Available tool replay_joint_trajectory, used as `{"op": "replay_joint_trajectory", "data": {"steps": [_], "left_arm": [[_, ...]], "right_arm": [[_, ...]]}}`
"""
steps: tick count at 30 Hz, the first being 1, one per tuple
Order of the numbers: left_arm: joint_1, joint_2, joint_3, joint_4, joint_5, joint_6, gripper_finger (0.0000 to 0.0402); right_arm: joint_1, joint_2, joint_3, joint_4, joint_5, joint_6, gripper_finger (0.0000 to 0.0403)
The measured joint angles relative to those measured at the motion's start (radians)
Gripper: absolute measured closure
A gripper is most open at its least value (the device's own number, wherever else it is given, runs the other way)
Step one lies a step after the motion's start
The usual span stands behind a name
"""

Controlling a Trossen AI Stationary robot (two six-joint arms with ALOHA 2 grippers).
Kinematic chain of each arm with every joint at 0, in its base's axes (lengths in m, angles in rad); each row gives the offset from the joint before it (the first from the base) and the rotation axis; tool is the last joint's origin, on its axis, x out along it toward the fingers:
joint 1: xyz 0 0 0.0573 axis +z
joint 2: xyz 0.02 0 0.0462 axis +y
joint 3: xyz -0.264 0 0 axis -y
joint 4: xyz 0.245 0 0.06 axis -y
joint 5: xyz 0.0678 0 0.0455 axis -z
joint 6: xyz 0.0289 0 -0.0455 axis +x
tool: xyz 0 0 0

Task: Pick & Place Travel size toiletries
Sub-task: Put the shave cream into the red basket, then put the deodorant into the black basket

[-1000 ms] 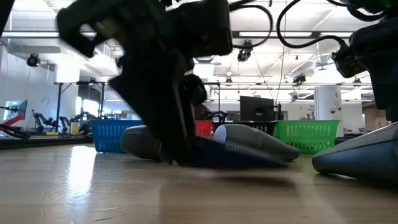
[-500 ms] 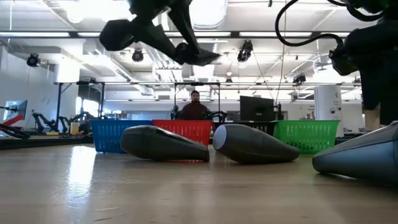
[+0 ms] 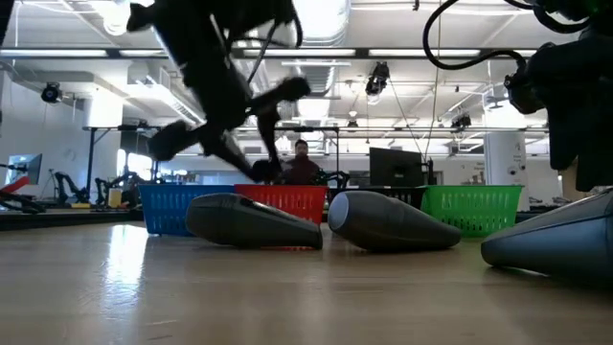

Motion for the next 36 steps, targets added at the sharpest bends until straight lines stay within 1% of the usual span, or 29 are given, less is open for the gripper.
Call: {"op": "replay_joint_trajectory", "data": {"steps": [5,9,17,22,24,26,28,29,33,35,36], "left_arm": [[0.051,0.000,-0.044,0.036,0.015,-0.001,0.0274],[0.071,0.000,-0.047,0.077,0.029,0.064,0.0264],[0.074,0.000,-0.043,0.077,0.040,0.085,0.0219],[0.070,-0.003,-0.025,0.076,0.087,0.089,0.0211],[0.065,-0.008,-0.008,0.077,0.096,0.120,0.0211],[0.055,-0.013,0.021,0.084,0.099,0.227,0.0211],[0.040,-0.017,0.053,0.093,0.115,0.411,0.0210],[0.032,-0.019,0.069,0.101,0.138,0.522,0.0210],[-0.003,-0.020,0.115,0.104,0.295,0.969,0.0211],[-0.021,-0.020,0.120,0.103,0.383,1.139,0.0211],[-0.029,-0.020,0.120,0.101,0.424,1.197,0.0211]], "right_arm": [[0.000,0.000,0.000,0.000,0.001,-0.001,0.0039],[0.000,0.000,0.000,0.000,0.008,-0.001,0.0039],[0.000,0.000,0.000,0.000,0.008,0.001,0.0039],[0.000,0.000,0.000,0.000,0.009,0.003,0.0039],[0.000,0.000,0.000,0.000,0.009,0.003,0.0039],[0.000,0.000,0.000,0.001,0.009,0.002,0.0039],[0.000,0.000,0.000,0.001,0.009,0.000,0.0039],[0.000,0.000,0.000,0.002,0.009,0.000,0.0039],[0.000,0.000,0.000,0.002,0.009,-0.008,0.0039],[0.000,0.000,0.000,0.003,0.008,-0.016,0.0039],[0.000,0.000,0.000,0.003,0.008,-0.020,0.0039]]}}
